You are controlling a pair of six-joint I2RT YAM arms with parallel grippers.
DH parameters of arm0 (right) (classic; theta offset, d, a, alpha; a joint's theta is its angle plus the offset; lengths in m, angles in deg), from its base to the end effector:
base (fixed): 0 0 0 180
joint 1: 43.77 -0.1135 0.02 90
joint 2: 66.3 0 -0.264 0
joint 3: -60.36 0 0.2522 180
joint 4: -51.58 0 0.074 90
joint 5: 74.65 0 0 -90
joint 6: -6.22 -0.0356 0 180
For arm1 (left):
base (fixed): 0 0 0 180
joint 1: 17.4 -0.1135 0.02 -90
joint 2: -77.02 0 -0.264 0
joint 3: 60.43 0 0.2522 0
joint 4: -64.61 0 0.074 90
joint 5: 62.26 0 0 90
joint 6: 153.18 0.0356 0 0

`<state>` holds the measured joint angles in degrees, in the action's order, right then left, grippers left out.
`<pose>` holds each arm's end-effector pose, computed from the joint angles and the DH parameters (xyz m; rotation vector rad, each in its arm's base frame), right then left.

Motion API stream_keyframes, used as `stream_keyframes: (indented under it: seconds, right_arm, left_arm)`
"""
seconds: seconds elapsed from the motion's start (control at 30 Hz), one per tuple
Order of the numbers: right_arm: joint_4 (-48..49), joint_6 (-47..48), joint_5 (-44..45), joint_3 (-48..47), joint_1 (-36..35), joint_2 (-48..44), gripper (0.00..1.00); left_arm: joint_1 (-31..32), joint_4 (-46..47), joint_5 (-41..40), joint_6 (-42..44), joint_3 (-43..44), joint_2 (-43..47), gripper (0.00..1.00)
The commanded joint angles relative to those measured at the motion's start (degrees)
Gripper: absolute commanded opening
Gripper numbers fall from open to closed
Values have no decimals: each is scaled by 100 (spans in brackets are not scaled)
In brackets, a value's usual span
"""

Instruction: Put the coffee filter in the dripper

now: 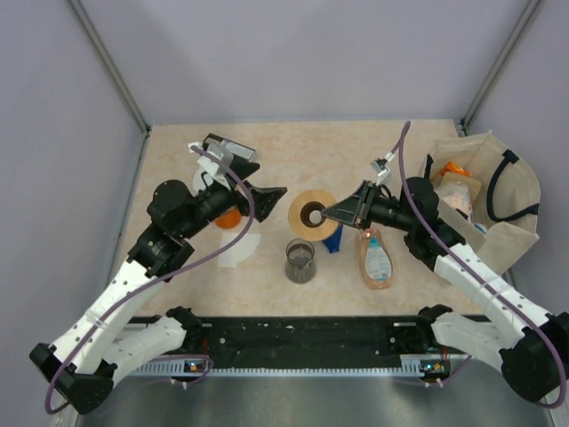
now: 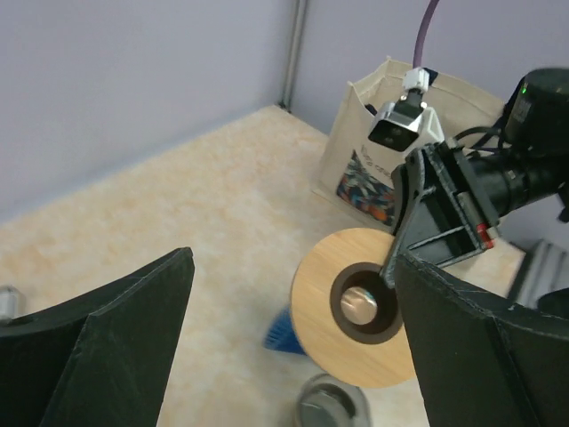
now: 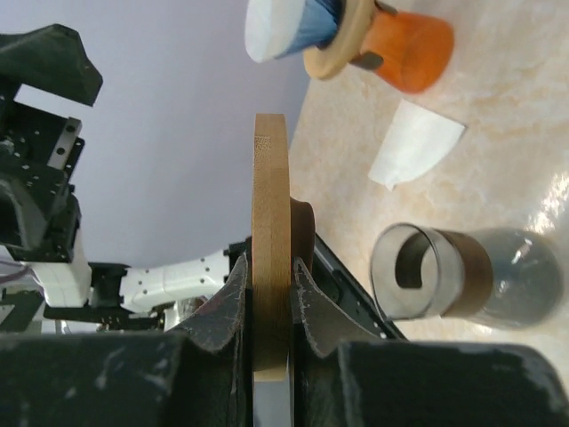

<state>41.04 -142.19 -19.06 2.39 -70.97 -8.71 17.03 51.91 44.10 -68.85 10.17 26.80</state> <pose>0.1975 0.1241 0.3198 0.0379 2.0130 1.5509 0.1549 -0.1183 0.4187 0.5990 1.3635 -0.7747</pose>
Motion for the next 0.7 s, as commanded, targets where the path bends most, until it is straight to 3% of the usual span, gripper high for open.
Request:
stream_keyframes:
  seconds: [0.0,0.13,0.3,0.67]
  right_arm:
    - [590,15,-390,578,22,-309,0]
    - [943,-232,-452,896,-83,-397,0]
    - [1188,-240,-303,1080,-435,-151,0]
    - [1523,-487,-92,1388,-576,236,0]
  left_arm:
    - [2,-265,-127,-2209,-321,318,99]
    - [11,-255,166,-2711,-981,767,99]
    - [11,-922,-168,-3027,-1271,944,99]
    - [28,-1381,-28,-3256,-1694,294,99]
